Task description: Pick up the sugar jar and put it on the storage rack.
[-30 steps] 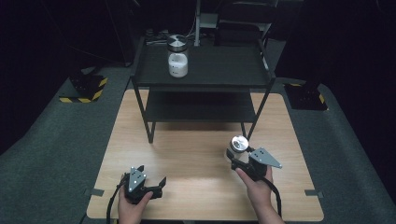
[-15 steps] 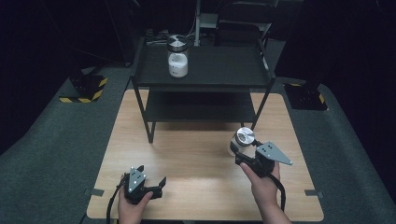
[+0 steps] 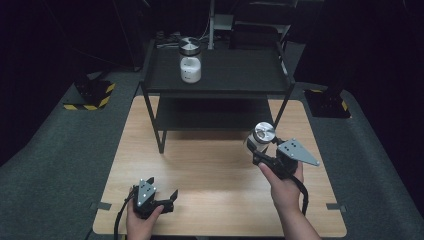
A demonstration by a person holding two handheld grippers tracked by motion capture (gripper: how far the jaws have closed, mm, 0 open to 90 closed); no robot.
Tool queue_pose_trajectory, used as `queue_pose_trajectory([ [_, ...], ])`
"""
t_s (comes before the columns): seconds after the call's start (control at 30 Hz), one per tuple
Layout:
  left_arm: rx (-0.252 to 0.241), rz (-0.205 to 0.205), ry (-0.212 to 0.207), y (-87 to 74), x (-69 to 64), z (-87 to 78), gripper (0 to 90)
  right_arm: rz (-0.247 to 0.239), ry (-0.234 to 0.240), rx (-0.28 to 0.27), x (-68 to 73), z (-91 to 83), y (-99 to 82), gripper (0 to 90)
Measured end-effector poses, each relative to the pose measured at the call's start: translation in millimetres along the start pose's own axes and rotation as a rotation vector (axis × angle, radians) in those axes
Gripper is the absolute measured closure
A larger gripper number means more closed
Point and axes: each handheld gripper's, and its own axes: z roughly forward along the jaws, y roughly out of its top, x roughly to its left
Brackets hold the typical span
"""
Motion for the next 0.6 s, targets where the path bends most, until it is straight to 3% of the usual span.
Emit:
queue_pose_trajectory([
  [0.6,0.001,-0.003,-0.004,0.2,1.3,0.0,0.6,-0.009,-0.006,-0.061,2.5,7.6,43.7,30.7],
])
